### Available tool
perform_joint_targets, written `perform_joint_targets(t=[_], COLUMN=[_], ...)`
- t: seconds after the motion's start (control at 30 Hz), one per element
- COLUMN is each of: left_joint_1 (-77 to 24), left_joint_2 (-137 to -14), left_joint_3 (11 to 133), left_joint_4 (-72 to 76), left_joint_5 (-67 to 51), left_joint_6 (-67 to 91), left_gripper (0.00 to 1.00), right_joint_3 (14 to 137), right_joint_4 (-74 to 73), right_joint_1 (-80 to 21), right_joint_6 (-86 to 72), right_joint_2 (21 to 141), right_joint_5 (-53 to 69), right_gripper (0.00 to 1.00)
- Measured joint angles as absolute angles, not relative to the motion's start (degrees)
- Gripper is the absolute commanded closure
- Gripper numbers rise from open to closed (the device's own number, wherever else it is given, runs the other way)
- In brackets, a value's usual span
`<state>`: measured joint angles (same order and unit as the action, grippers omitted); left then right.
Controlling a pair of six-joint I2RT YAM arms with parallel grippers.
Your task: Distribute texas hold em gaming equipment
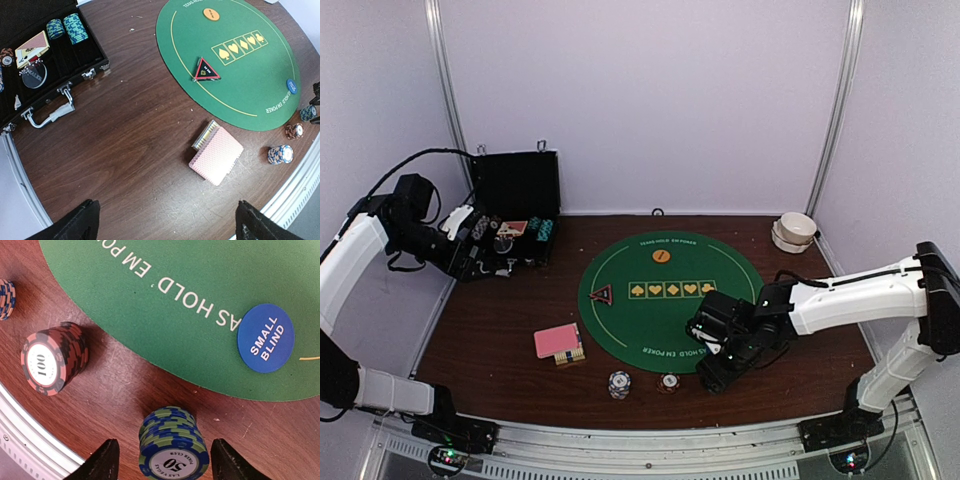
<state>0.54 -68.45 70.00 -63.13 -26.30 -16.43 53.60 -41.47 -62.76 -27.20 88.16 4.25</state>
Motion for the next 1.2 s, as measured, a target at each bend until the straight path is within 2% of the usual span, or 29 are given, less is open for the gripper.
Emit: perform_joint_targets(t=[0.8,1.2], left_joint_1=[0.54,0.54], left_joint_2=[-67.77,-67.18], left_joint_3=[70.00,70.00], left_joint_4=[-63.13,-63.13], left_joint_5=[-26.26,-26.17], left_joint_6=[-16.51,-16.64], left_gripper=[0.02,0.02], right_joint_3=[53.78,60.97], right_joint_4=[-41.50,-48.25], right_joint_1=[-62.76,-62.67], right_joint_6=[-27.16,-25.32], right_joint_2=[88.84,87.83], right_joint_5=[4.01,2.11], right_gripper=[0.71,0.75])
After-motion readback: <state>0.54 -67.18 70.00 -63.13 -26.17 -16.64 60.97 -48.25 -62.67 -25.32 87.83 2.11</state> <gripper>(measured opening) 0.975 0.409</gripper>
